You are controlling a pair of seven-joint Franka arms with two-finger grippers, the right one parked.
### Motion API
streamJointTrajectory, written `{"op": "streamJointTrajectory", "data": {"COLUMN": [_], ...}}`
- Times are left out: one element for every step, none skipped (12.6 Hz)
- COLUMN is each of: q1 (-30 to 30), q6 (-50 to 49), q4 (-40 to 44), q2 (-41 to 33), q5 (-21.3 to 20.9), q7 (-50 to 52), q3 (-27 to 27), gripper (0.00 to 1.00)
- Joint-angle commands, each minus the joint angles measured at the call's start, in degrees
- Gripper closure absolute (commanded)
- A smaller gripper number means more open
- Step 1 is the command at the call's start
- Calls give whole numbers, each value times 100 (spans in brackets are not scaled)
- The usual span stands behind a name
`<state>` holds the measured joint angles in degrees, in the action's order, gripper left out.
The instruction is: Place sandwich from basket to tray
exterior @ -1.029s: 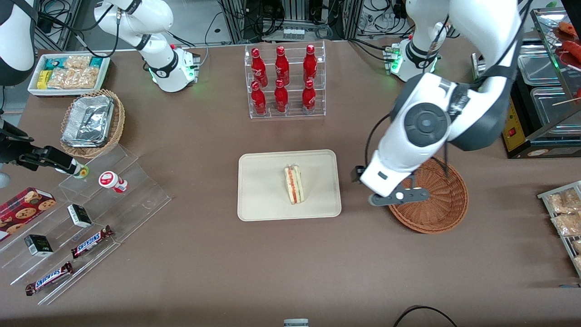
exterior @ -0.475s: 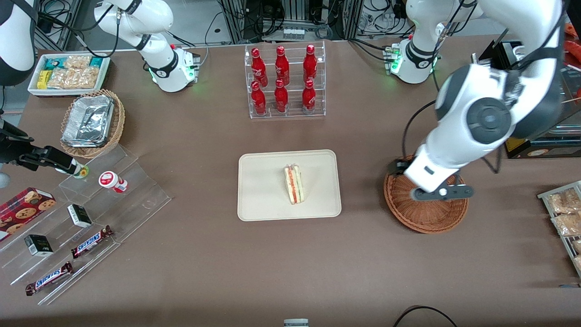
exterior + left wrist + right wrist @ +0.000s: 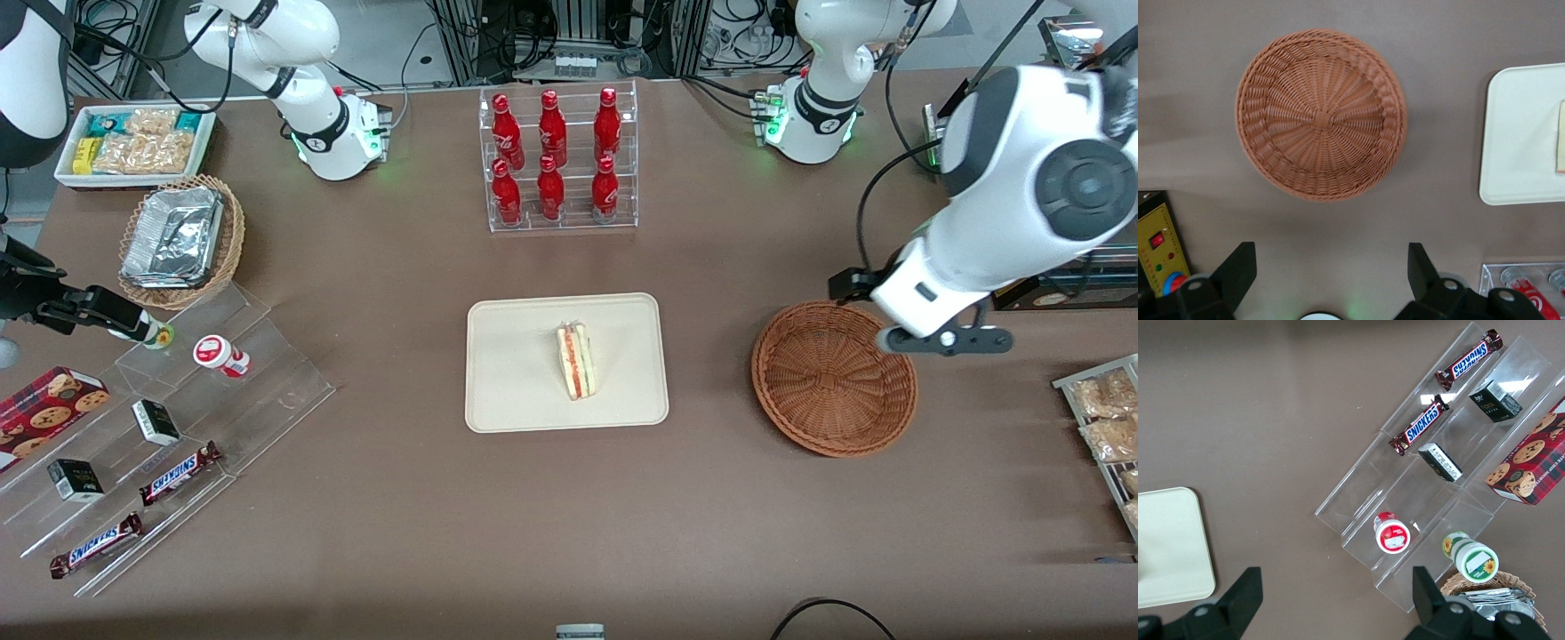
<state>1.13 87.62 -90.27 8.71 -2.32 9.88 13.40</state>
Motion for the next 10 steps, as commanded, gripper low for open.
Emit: {"op": "streamJointTrajectory", "data": {"q1": [-183,-184,-184,-184,-184,-184,-184,-184,-184,-184], "q6": [-78,-235,-349,-438,-552,-649,-745,-833,-895,-948], "q4": [-500,-501,-492,-501,-492,-492,-492,-492,-492,-492], "q2": [-632,-686,-774,-870,-941,-1029,-1116,-1170,-1205,-1257], "q5": [153,144,144,153,153,153,153,153,153,153], "q7": [-293,-293,-302,-302,-328,-337,-337,-346,-346,-346], "q3": [-443,-453,-461,-575,-637,-681,-742,-804,-813,-822], "gripper": [0,0,0,0,0,0,0,0,0,0]}}
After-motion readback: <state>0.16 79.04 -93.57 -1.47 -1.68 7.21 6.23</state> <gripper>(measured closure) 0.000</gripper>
